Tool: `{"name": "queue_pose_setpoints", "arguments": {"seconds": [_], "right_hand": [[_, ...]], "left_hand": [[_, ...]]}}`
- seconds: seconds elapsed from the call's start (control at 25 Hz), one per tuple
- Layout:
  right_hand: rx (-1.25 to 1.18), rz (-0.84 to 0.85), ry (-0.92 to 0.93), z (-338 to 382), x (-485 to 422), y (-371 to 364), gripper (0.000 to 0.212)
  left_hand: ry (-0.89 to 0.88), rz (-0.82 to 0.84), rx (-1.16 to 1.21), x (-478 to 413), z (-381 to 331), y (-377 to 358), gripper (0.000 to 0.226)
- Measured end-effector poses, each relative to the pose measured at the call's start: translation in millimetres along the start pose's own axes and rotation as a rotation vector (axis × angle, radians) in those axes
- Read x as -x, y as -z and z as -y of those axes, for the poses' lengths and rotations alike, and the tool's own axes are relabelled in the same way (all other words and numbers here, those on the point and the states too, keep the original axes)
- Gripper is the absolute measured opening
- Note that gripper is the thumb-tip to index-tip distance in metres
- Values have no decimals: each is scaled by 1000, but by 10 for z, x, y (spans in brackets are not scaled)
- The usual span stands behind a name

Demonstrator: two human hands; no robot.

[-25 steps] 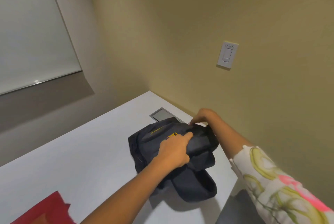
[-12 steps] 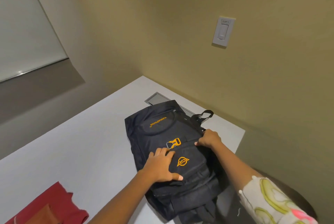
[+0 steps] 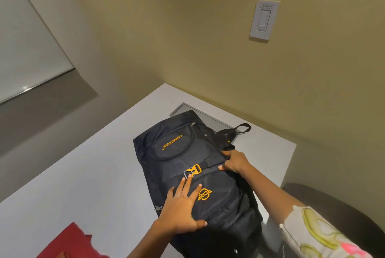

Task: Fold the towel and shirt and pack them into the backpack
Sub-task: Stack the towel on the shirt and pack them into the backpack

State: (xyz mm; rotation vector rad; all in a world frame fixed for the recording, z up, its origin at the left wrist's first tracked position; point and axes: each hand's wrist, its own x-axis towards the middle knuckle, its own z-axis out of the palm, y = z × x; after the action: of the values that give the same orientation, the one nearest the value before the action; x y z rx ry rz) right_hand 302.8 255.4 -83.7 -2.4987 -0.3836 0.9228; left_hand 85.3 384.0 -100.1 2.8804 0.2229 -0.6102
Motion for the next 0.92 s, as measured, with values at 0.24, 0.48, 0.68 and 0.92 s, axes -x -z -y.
{"name": "queue_pose_setpoints", "arguments": {"seconds": [0.24, 0.48, 0.68, 0.92], "right_hand": [[-67, 49, 64, 469, -231, -387, 75], [-122, 97, 91, 1002, -423, -805, 72], [-170, 152, 85, 1468, -586, -1062, 73], [-204, 243, 227, 1727, -715, -1123, 73]], "left_hand": [[203, -19, 62, 109, 358, 79, 121], [449, 30, 27, 55, 550, 231, 108], [519, 56, -56, 67, 956, 341, 100], [616, 129, -70, -67, 1164, 478, 97]]}}
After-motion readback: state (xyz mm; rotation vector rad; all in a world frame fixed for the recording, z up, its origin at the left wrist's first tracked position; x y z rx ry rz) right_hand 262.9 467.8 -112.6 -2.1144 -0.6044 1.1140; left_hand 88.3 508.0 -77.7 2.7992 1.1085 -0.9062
